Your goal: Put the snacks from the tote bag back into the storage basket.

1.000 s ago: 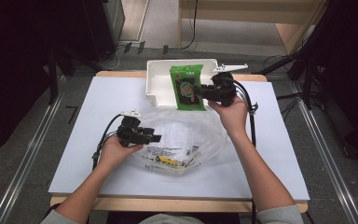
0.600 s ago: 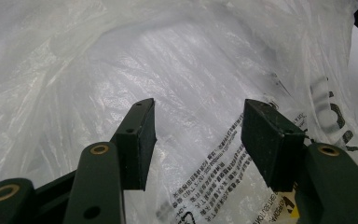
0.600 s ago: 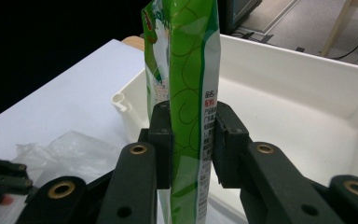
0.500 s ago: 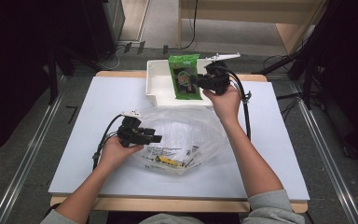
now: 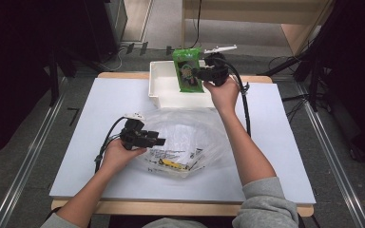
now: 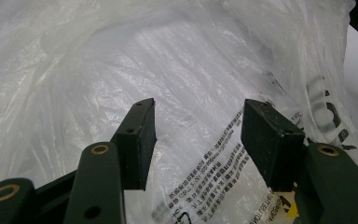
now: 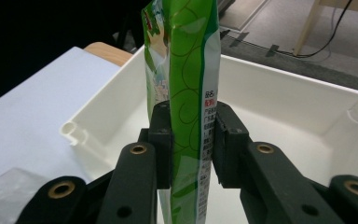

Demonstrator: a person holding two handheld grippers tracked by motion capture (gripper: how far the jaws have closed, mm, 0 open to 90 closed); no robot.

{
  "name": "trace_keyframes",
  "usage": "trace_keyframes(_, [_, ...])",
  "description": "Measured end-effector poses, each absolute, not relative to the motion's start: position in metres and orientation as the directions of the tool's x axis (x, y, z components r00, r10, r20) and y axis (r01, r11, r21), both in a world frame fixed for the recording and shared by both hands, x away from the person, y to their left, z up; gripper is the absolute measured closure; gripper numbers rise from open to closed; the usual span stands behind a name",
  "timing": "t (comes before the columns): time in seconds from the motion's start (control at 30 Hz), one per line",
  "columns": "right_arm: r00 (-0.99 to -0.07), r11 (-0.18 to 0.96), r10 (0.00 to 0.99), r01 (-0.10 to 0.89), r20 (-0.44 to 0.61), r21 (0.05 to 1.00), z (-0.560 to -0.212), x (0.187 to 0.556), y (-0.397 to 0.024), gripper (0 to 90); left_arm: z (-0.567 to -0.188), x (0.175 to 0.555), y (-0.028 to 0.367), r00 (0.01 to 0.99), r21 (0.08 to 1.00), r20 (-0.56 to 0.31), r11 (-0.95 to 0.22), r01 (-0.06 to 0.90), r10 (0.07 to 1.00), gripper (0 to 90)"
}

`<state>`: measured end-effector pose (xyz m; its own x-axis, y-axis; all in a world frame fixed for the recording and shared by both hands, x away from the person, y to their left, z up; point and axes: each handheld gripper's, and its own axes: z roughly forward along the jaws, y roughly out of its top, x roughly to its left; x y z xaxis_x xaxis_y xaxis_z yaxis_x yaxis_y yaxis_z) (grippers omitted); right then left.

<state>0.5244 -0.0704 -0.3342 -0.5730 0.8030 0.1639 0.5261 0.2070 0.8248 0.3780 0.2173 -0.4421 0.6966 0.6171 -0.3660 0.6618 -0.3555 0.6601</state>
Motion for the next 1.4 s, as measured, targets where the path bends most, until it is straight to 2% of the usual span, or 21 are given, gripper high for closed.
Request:
trace_keyframes(0.77, [-0.455,0.136,0.870,0.592,0.189,0.795,-0.373,0.586,-0.055,74.0,-0.443,0.378,0.217,0.709,0.664,-0.364,-0.365,0.653,0.604,46.1])
trace_keyframes(1.4, [-0.434,0.150,0.886,0.604,0.165,0.782,-0.395,0.600,-0.039,74.0,-0.444,0.378,0.216,0.709,0.661,-0.367,-0.368,0.654,0.602,46.2])
